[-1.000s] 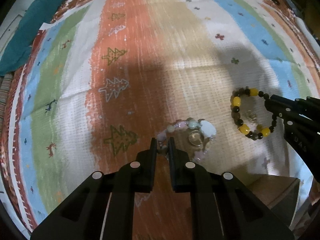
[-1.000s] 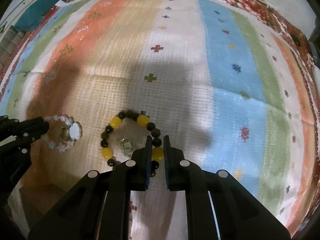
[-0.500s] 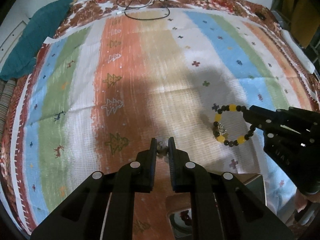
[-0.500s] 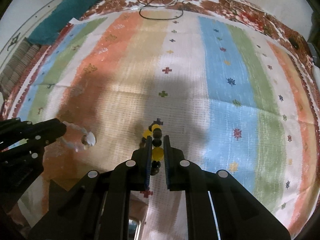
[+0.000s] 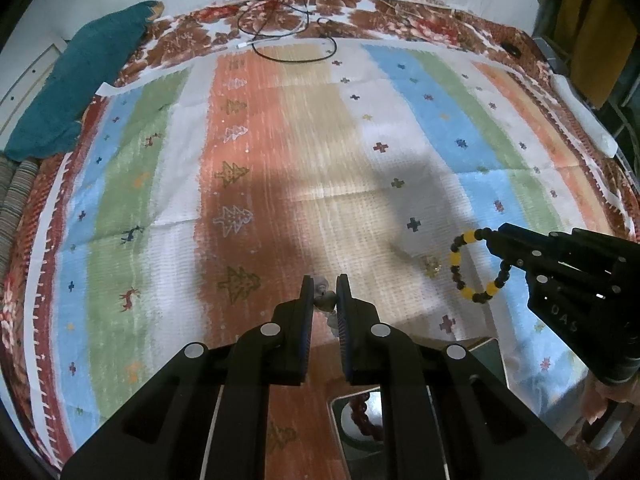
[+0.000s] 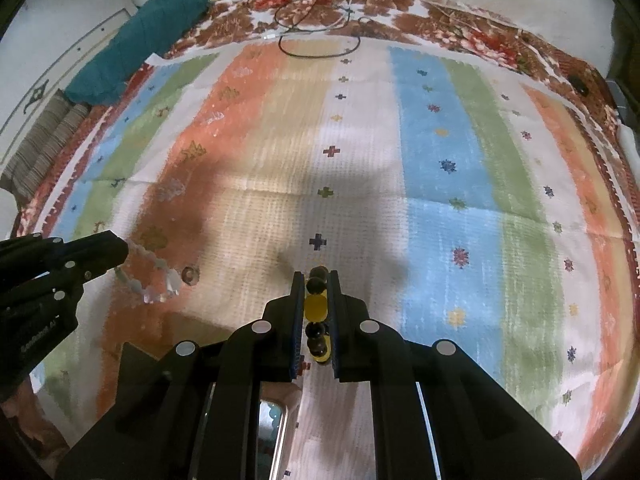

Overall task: Organize jewelry
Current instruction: 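Carry white bracelet with left tool while right tool carries yellow-black bracelet to tin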

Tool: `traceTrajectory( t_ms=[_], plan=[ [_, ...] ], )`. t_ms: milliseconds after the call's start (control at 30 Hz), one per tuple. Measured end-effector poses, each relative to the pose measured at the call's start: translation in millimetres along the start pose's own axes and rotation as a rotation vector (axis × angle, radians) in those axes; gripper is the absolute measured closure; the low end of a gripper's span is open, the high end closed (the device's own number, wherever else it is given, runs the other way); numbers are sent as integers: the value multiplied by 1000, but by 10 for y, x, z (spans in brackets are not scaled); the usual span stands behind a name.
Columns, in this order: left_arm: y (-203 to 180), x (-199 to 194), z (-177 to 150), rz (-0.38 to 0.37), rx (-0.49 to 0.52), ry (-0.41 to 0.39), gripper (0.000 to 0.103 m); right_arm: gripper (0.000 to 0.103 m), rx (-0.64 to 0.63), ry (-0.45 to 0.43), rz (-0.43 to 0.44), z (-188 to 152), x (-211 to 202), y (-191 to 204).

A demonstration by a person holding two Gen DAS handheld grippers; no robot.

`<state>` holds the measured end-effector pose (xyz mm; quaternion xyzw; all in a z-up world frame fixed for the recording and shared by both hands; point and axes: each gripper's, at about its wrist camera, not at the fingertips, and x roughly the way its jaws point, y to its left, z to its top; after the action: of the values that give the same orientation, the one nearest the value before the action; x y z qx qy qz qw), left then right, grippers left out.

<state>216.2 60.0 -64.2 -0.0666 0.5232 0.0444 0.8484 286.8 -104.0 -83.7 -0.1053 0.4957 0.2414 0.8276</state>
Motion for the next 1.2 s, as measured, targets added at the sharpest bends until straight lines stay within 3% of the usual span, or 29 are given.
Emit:
traceTrajectory(
  t_ms=[633,733,1200],
  plan=[
    [-118,-552,-216,-52,17,-109,92,91,-15,-115,47,-117,-542,122],
    [-98,-575,-234,-91,-3,-108,92,91,-24,-141,45,-151,-626,159],
    [-145,-721,-398,-53,7,-141,92,91,-75,-185,32,-323,-832,290]
  ],
)
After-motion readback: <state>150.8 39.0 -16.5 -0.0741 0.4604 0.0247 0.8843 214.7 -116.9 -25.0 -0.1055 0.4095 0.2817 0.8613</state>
